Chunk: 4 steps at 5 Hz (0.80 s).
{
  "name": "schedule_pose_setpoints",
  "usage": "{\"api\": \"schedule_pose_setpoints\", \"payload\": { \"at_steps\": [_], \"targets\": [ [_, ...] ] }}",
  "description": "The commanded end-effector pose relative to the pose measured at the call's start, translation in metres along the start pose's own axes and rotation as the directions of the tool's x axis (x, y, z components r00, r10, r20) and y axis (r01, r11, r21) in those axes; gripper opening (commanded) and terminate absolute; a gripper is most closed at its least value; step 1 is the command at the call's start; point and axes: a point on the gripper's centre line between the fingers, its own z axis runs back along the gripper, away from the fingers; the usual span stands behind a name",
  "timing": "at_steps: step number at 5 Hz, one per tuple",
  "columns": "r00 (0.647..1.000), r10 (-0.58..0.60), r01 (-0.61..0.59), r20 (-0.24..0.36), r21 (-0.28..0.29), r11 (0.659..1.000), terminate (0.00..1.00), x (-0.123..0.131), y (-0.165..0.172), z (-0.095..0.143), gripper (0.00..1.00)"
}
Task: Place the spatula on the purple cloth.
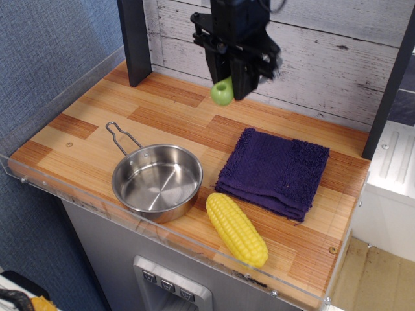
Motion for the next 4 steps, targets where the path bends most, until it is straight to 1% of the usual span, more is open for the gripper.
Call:
{"api": "schedule_pose_setpoints", "payload": {
  "at_steps": [1,2,3,4],
  "targets": [
    [0.987,0.16,-0.16,-0.007,-0.006,0.987,0.0,0.006,0.107,-0.004,0.0],
    [0.975,0.219,-0.219,-0.027,0.007,0.976,0.0,-0.005,0.147,-0.01,0.0],
    [0.973,0.228,-0.228,-0.042,0.017,0.974,0.0,-0.022,0.149,-0.015,0.0],
    [0.976,0.213,-0.212,-0.052,0.025,0.977,0.0,-0.035,0.131,-0.026,0.0]
  ]
}}
